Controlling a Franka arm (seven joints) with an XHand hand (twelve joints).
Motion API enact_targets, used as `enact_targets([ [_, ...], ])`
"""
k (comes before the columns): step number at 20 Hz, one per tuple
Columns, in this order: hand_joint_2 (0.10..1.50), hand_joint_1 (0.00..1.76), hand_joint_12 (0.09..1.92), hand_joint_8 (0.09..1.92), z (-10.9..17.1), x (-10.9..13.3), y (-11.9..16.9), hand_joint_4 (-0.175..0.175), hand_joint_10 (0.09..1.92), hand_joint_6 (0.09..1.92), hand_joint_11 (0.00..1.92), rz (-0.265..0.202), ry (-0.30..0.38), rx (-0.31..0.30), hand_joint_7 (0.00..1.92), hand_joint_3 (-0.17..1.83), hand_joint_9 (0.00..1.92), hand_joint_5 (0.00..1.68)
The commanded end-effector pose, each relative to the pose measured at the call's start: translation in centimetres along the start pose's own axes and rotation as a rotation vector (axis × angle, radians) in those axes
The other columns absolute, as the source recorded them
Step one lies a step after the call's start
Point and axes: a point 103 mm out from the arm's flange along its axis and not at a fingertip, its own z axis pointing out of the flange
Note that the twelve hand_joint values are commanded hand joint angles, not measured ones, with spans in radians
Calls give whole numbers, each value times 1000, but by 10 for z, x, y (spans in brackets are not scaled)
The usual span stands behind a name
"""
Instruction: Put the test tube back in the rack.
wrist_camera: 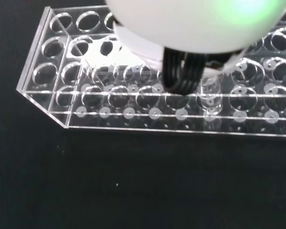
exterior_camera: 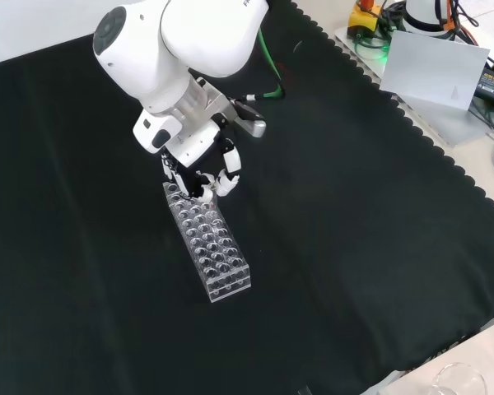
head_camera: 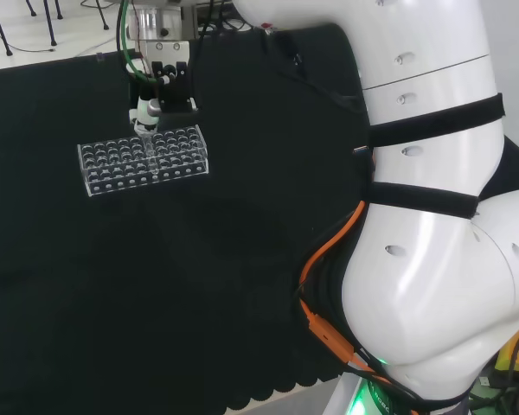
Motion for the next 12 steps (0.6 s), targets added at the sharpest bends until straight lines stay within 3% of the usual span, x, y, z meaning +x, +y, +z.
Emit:
enact_targets([
  [1, 432, 1450, 1244, 629, 2, 5, 1, -175, 572, 607, 1031, -2, -10, 12, 1481, 948, 1354, 1362],
  [12, 432, 1450, 1244, 629, 5, -1, -1, -175, 573, 608, 1029, -14, 0, 20, 1481, 948, 1353, 1361],
])
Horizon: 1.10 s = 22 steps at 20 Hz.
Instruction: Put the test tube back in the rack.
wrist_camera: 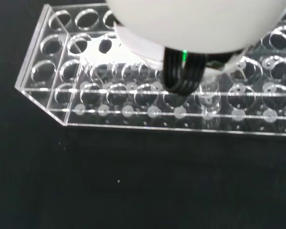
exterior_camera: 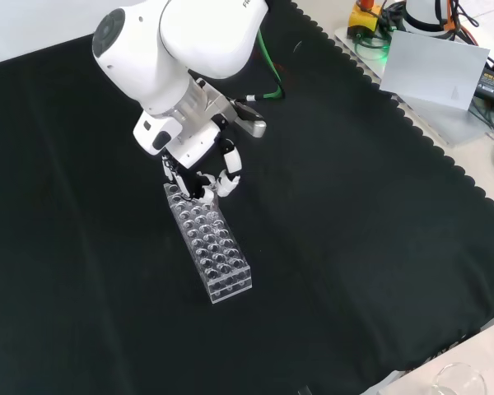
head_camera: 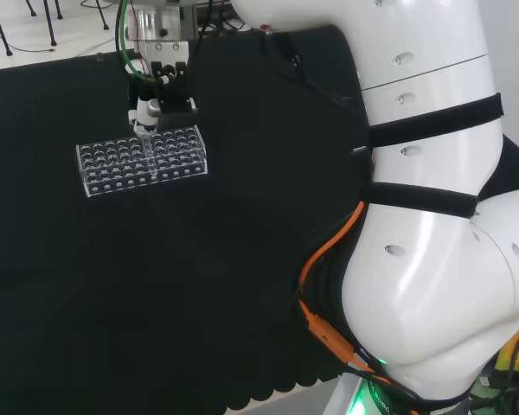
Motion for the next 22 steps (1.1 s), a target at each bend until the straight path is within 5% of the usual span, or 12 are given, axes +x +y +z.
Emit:
enact_targets([
  [1, 432, 1450, 1244, 629, 3, -2, -2, -175, 573, 608, 1028, -7, 3, 10, 1480, 948, 1353, 1361],
  [10, 433, 1450, 1245, 629, 7, -1, -1, -175, 574, 609, 1027, -10, -11, 19, 1480, 947, 1352, 1361],
  [13, 475, 1403, 1285, 641, 14, 2, 2, -175, 647, 635, 956, -26, 70, 67, 1432, 903, 1372, 1334],
  [15, 449, 1256, 1421, 724, 14, 4, 3, -154, 773, 776, 626, -40, 97, 96, 1207, 825, 1184, 991],
  [18, 447, 1067, 1586, 910, 7, 9, 1, -59, 946, 800, 182, -70, 113, 81, 720, 688, 738, 435],
  [22, 472, 983, 1640, 1005, -10, 13, -4, -24, 1028, 659, 21, -104, 137, 45, 437, 613, 495, 290],
])
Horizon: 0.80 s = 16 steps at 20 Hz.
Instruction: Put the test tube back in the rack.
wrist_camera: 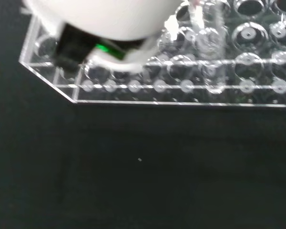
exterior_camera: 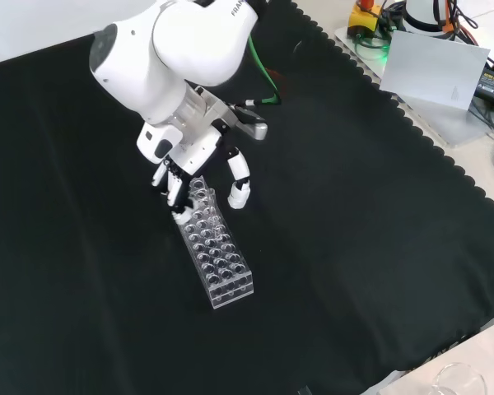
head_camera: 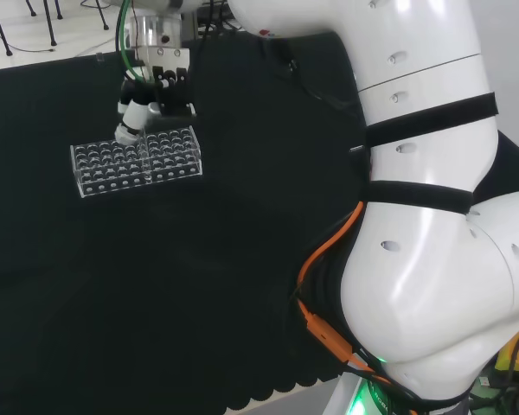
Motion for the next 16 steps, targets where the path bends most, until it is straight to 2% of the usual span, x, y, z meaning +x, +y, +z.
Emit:
enact_targets([
  [1, 475, 979, 1641, 1009, -20, 11, -9, -22, 1032, 646, 12, -73, 71, -22, 416, 606, 481, 287],
  [7, 489, 988, 1644, 1017, -60, 14, -33, -17, 1037, 606, 0, -126, 65, -98, 395, 576, 470, 298],
  [13, 498, 994, 1641, 1017, -124, 5, -83, -16, 1038, 597, 0, -176, 17, -246, 393, 573, 484, 303],
  [16, 501, 994, 1640, 1016, -150, -2, -110, -19, 1033, 597, 0, -184, 6, -305, 395, 574, 493, 313],
])
